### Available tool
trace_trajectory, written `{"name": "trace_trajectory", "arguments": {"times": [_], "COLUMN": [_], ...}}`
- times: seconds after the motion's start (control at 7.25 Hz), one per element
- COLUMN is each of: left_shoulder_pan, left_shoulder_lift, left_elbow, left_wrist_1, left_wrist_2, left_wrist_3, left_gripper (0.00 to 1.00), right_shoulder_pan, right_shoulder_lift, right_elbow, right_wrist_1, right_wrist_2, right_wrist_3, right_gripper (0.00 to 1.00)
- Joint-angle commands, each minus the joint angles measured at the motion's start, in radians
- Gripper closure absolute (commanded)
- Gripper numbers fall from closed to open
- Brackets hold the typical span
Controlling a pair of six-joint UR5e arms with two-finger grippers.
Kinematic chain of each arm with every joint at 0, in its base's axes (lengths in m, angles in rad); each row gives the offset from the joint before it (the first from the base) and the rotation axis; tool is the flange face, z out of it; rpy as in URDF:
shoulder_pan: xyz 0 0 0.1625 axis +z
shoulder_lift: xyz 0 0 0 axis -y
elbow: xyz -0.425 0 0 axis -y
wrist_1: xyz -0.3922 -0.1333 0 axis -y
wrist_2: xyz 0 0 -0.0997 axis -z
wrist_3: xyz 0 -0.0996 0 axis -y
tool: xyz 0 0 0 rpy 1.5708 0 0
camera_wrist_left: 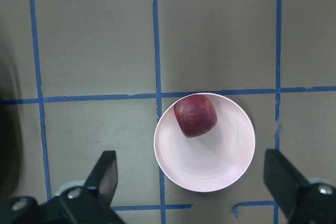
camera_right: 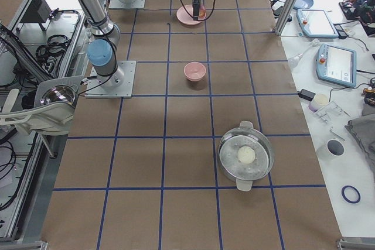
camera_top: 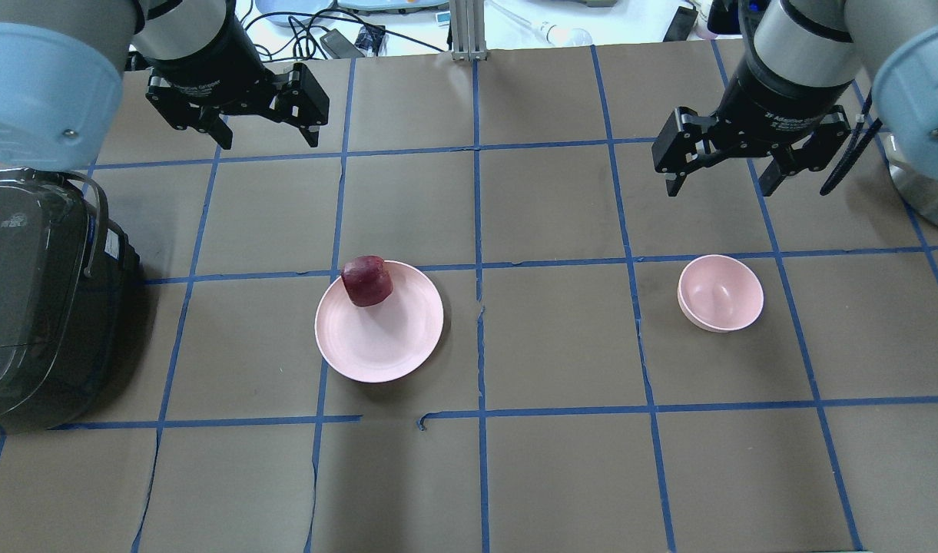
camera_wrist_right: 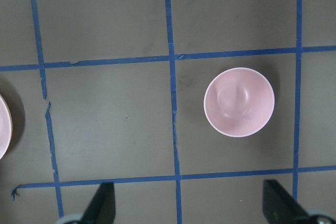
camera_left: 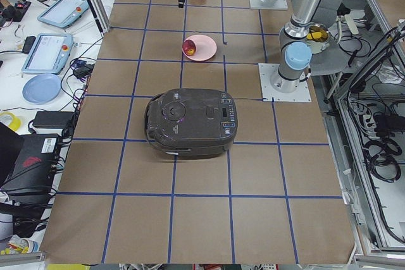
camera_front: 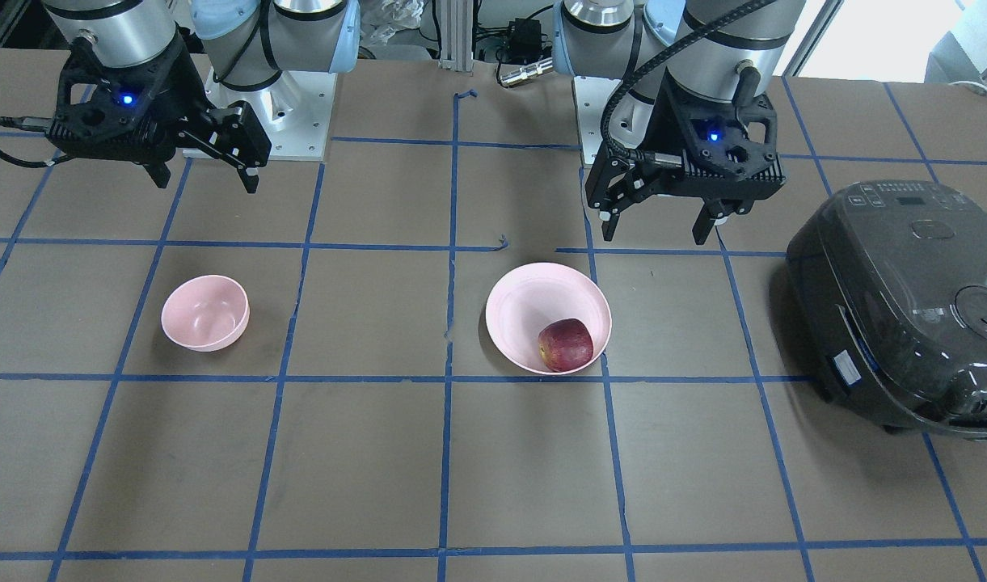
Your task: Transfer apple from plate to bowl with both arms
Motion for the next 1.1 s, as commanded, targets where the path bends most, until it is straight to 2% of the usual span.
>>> {"name": "trace_trajectory", "arguments": {"times": [0.0, 0.41, 0.69, 0.97], "left_shoulder_pan": [0.000, 0.000, 0.000, 0.000], "left_shoulder_lift": [-0.007, -0.003, -0.001, -0.009], "left_elbow": [0.001, 0.001, 0.002, 0.006], "left_wrist_1": [0.000, 0.000, 0.000, 0.003], "left_wrist_2": [0.001, 0.001, 0.001, -0.001], "left_wrist_3": [0.000, 0.000, 0.002, 0.003], "left_gripper": [0.00, 0.00, 0.00, 0.00], "right_shoulder_pan": [0.000, -0.011, -0.014, -0.020], "right_shoulder_lift": [0.002, 0.006, 0.049, 0.097], "right_elbow": [0.002, 0.011, 0.013, 0.014], "right_wrist_1": [-0.002, -0.002, -0.013, -0.071], "right_wrist_2": [0.000, -0.001, 0.000, -0.007], "right_wrist_3": [-0.002, -0.003, -0.101, -0.114], "right_gripper": [0.00, 0.00, 0.00, 0.00]}}
